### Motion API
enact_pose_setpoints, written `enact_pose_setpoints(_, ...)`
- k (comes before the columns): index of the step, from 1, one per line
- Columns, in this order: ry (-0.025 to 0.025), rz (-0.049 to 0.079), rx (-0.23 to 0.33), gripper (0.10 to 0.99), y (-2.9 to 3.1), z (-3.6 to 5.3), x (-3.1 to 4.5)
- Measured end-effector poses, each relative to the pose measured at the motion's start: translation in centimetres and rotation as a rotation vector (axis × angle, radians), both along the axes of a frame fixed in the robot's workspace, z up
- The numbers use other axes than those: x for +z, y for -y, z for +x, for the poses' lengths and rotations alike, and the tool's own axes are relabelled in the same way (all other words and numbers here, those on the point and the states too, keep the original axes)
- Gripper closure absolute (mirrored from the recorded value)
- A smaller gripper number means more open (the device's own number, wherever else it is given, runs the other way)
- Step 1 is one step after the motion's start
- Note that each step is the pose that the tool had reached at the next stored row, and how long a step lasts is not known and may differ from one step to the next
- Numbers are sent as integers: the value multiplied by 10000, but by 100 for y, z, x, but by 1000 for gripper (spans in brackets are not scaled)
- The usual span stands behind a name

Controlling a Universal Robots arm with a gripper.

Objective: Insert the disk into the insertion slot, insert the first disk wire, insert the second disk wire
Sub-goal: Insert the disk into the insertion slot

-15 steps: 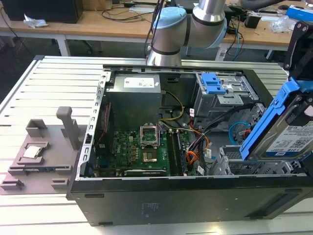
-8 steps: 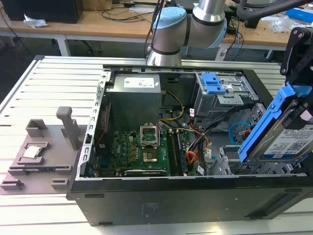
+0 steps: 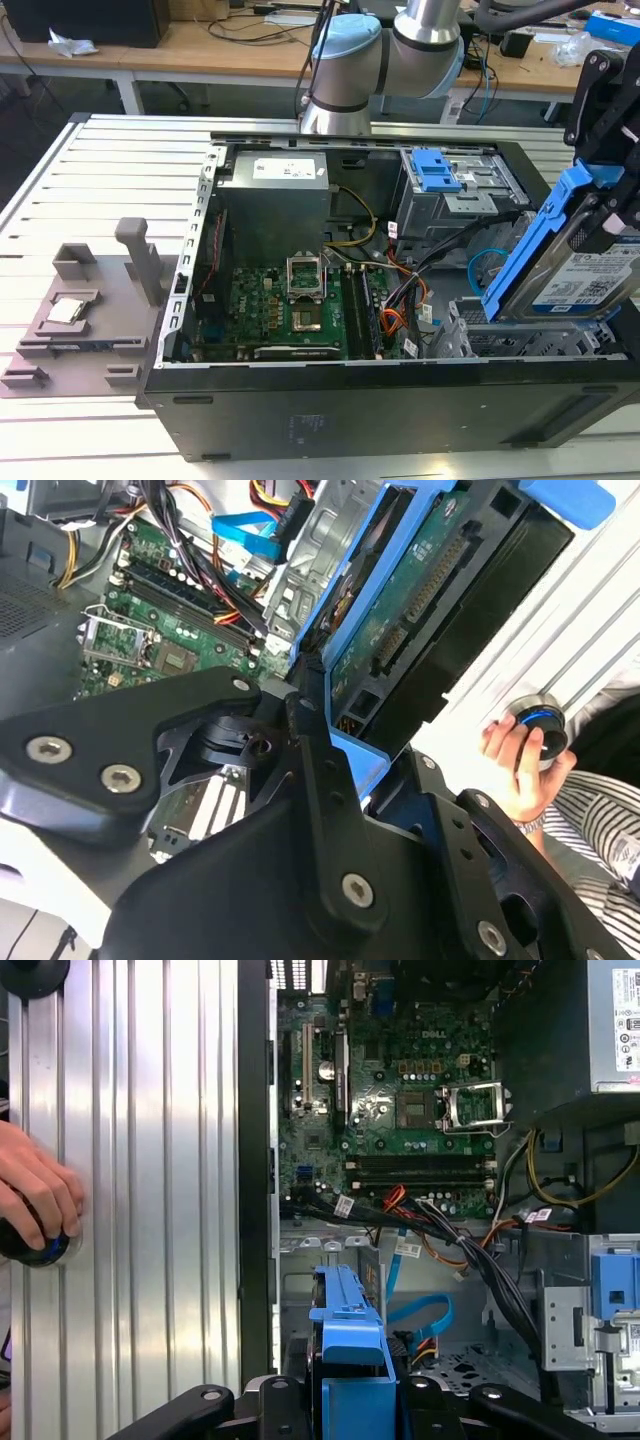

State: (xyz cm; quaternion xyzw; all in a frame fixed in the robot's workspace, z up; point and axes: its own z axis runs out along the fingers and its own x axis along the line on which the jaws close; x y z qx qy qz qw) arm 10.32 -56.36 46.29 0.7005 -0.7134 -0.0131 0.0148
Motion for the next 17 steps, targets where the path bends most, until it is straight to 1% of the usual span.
enact_pose_setpoints(9, 0, -1, 0, 718, -1, 0, -58)
enact_pose_setpoints(11, 0, -2, 0, 718, -1, 0, -87)
enact_pose_setpoints(12, 0, -1, -1, 718, -8, -13, -101)
enact_pose_setpoints(13, 0, 1, 0, 718, -28, -24, -109)
enact_pose_setpoints(14, 0, -2, 2, 718, -61, -33, -125)
enact_pose_setpoints(16, 0, -1, 0, 718, -97, -39, -151)
enact_pose_setpoints(17, 0, -1, 0, 718, -105, -40, -158)
